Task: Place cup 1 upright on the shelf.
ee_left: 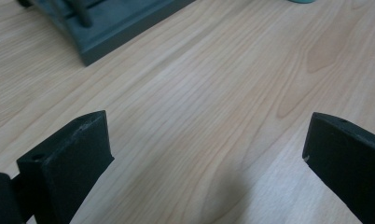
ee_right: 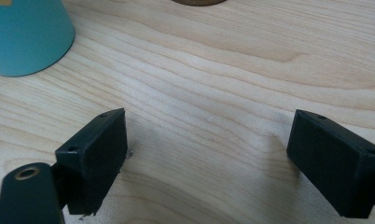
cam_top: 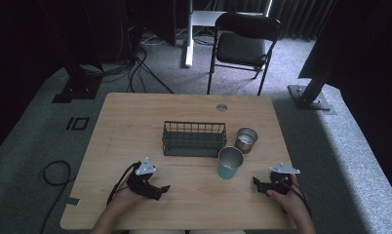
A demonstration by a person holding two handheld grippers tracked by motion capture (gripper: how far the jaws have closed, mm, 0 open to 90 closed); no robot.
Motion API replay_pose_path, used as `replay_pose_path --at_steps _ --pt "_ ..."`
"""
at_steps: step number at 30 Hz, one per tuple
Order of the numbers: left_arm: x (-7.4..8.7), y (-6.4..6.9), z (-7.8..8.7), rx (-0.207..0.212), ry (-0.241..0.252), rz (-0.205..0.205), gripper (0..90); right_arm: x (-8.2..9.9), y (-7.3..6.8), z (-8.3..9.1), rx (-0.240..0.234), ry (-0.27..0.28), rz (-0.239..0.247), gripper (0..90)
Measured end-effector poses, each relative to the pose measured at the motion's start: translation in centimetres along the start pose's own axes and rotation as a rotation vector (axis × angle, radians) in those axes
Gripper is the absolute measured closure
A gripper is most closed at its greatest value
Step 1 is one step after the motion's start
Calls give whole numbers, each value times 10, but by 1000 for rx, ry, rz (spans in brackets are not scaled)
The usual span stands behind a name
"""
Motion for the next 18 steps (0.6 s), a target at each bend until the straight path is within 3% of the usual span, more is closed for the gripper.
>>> replay_pose_path --at_steps 18 --pt "-24 17 -26 70 -18 -52 16 0 0 0 0 0 1 118"
Point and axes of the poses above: each handheld gripper's, and its own axes: z roughly backward along the jaws, x roughly out of its underside, y roughly to its right, the point moved 5 cm from there along -z, roughly forward along the jaws, and after that the axes turned 9 degrees about x, right-handed, at the moved point
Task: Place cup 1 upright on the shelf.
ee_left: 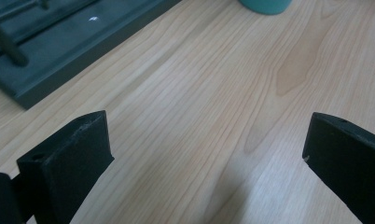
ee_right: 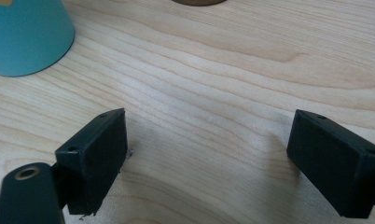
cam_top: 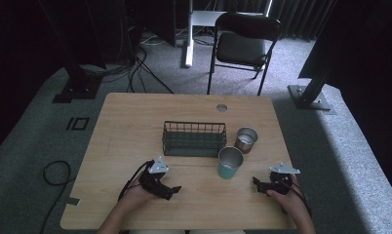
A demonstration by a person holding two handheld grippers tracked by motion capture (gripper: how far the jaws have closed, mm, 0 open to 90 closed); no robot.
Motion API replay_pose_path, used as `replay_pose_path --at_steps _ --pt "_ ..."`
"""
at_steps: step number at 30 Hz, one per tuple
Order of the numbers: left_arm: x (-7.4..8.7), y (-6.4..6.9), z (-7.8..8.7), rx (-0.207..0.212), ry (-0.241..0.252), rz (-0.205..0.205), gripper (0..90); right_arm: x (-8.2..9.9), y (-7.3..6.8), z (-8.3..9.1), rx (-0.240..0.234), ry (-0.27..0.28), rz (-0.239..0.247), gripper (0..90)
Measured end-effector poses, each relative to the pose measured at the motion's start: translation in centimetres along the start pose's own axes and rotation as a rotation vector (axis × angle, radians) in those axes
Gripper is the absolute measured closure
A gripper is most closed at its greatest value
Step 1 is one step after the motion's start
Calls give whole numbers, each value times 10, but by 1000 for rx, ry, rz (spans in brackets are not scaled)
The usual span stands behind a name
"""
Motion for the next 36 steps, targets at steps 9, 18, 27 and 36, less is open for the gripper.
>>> replay_pose_path --at_steps 9,18,27,36 --pt "-15 6 -12 29 7 -27 16 0 0 0 0 0 0 118" --pt "-34 12 -19 50 27 -56 16 0 0 0 0 0 0 118" --pt "-56 19 -30 69 42 -96 16 0 0 0 0 0 -1 118" --pt "-72 26 -44 88 39 -132 16 0 0 0 0 0 -1 119"
Point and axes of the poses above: each handheld gripper's, and its own axes: z roughly backward along the jaws, x roughly out of its underside, y roughly to its right, the point moved 5 cm from there along -z, roughly forward along the jaws, and after that the axes turned 9 degrees about x, right-handed, at the moved point
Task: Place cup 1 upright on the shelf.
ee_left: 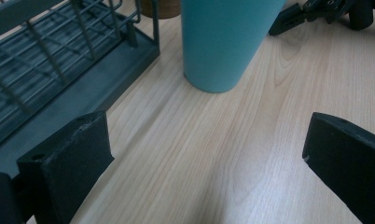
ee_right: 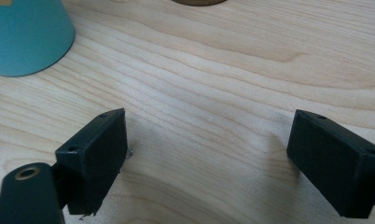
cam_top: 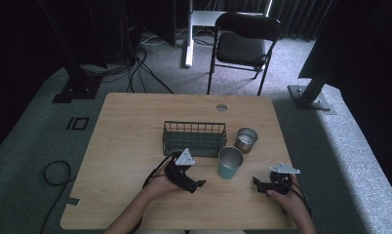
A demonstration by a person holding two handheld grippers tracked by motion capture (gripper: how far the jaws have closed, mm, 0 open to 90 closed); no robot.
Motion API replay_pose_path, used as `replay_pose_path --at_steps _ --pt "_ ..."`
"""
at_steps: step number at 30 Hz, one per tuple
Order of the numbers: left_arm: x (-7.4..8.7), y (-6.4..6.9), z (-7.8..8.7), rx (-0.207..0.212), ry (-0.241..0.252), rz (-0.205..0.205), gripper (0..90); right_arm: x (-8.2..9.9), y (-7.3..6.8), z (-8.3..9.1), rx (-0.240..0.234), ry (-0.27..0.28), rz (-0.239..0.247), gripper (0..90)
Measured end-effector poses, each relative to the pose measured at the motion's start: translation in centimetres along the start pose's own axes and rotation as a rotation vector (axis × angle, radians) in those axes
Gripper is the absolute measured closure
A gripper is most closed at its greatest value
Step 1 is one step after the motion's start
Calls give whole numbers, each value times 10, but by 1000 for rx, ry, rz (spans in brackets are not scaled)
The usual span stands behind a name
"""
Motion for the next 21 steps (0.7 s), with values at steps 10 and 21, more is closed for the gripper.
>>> replay_pose_path --at_steps 10,21 --pt "-20 3 -17 26 30 -22 17 0 0 0 0 0 0 119" --pt "-32 1 -34 34 44 -25 16 0 0 0 0 0 -1 118"
Point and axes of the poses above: each handheld gripper's, and its own axes: z roughly backward along the jaws, x roughly out of its underside, y roughly to its right, the point moved 5 cm from there along -z, roughly forward along the jaws, and after that the axes turned 9 degrees about x, right-handed, at the moved point
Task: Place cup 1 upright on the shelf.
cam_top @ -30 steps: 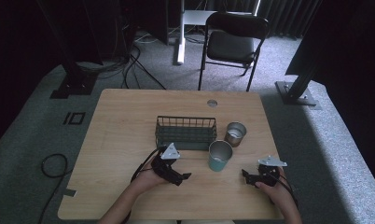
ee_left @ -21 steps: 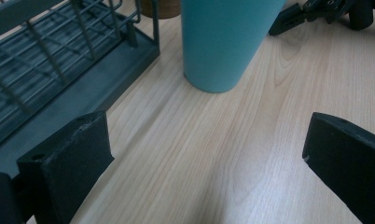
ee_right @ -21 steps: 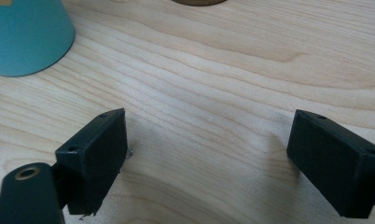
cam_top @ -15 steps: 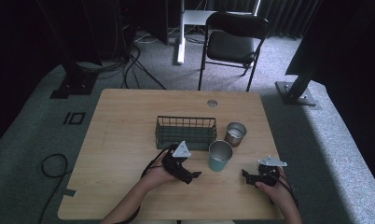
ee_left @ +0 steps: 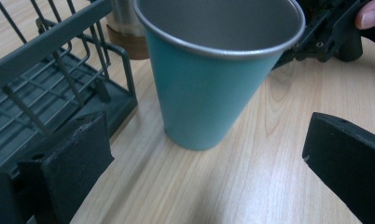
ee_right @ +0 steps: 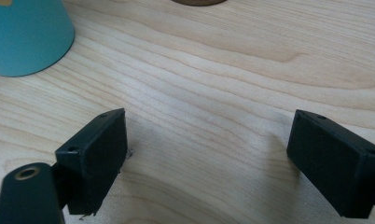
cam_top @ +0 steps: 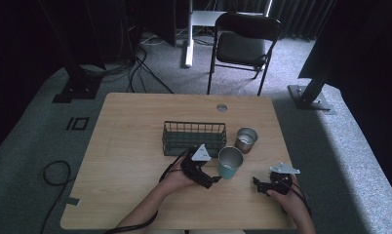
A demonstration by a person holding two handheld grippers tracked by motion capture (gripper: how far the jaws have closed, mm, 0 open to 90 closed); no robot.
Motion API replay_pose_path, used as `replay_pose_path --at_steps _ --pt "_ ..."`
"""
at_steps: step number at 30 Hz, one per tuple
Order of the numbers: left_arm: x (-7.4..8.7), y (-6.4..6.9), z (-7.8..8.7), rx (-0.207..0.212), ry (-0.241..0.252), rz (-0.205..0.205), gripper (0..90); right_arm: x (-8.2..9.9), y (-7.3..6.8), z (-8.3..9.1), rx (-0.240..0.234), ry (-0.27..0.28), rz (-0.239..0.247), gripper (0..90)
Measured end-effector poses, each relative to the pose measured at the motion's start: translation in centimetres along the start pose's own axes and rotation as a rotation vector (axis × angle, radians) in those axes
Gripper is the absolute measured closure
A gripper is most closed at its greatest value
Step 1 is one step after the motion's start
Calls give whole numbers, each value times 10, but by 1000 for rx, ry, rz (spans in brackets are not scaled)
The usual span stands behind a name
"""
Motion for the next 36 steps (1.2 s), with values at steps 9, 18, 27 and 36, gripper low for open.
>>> replay_pose_path --at_steps 9,18,27,36 --pt "-7 -1 -12 12 28 0 16 0 0 0 0 0 -1 118" --pt "-11 -3 -25 12 21 -8 16 0 0 0 0 0 -1 119" --pt "-18 -3 -33 12 67 -10 16 0 0 0 0 0 -1 118" --pt "-26 -1 -42 1 95 -29 16 0 0 0 0 0 -1 118"
Point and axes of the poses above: each handheld gripper's, and its own axes: z roughly backward along the jaws, x roughly out of its underside, y roughly to its right, the point moved 5 cm from there along -z, roughly forward along the jaws, and after that the axes turned 9 degrees about x, right-handed, at the moved point
